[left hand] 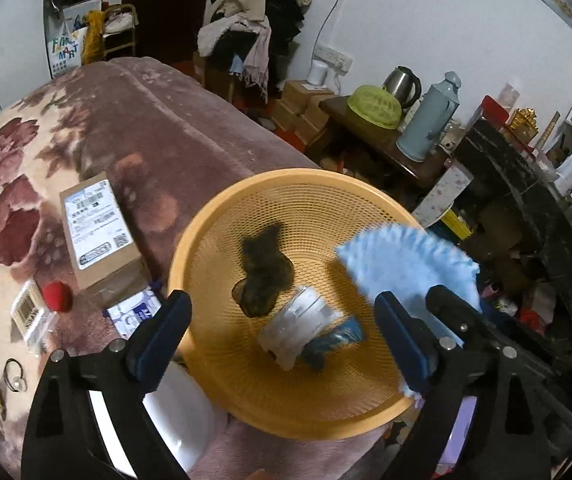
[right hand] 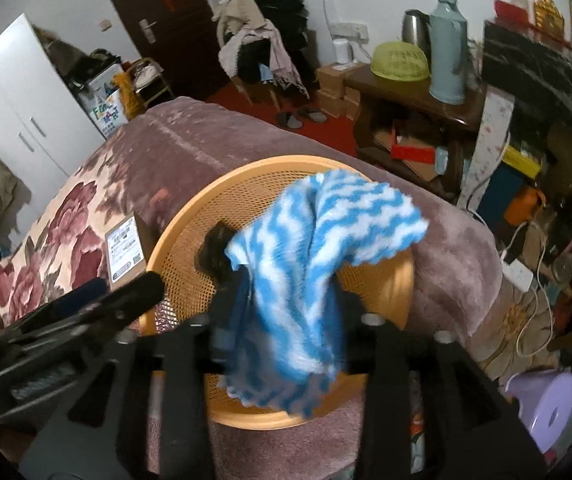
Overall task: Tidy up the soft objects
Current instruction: 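Open both tools to drop the gauze packet and wavy cloth into the basket, then withdraw both open tools from the basket back over the blanket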
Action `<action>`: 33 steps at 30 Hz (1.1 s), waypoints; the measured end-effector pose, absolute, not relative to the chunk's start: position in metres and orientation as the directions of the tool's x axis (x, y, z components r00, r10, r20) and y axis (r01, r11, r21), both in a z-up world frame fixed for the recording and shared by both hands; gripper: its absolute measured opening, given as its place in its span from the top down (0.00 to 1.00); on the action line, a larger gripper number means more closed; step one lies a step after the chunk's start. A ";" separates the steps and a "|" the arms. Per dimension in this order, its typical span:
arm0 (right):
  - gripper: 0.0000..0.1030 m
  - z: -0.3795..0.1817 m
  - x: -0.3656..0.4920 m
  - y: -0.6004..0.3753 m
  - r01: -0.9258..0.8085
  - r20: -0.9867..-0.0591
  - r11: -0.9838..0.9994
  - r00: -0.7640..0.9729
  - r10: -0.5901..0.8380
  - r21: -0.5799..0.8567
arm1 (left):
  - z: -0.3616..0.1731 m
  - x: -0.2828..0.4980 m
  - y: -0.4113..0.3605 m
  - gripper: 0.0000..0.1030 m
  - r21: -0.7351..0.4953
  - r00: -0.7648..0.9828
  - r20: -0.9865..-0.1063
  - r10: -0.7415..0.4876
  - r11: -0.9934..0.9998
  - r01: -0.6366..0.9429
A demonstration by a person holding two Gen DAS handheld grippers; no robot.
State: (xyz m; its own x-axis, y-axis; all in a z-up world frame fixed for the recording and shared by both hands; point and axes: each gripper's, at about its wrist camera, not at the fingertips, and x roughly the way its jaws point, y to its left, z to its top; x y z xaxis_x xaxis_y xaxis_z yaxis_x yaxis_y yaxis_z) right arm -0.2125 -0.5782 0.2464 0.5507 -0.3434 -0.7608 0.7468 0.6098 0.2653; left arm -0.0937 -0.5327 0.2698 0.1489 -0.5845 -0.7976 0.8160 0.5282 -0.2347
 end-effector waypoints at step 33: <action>0.00 0.241 -0.196 -0.515 0.731 -0.804 0.663 0.487 -0.341 0.161 | 0.262 -0.063 -0.417 0.01 -0.226 0.248 -0.813 -0.527 0.678 0.699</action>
State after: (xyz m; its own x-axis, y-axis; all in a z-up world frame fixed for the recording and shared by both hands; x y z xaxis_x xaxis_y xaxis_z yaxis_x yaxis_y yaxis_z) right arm -0.1958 -0.5153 0.2408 0.4866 -0.3414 -0.8042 0.7310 0.6631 0.1608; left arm -0.0630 -0.4175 0.2623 0.2479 -0.5273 -0.8127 0.6994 0.6779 -0.2265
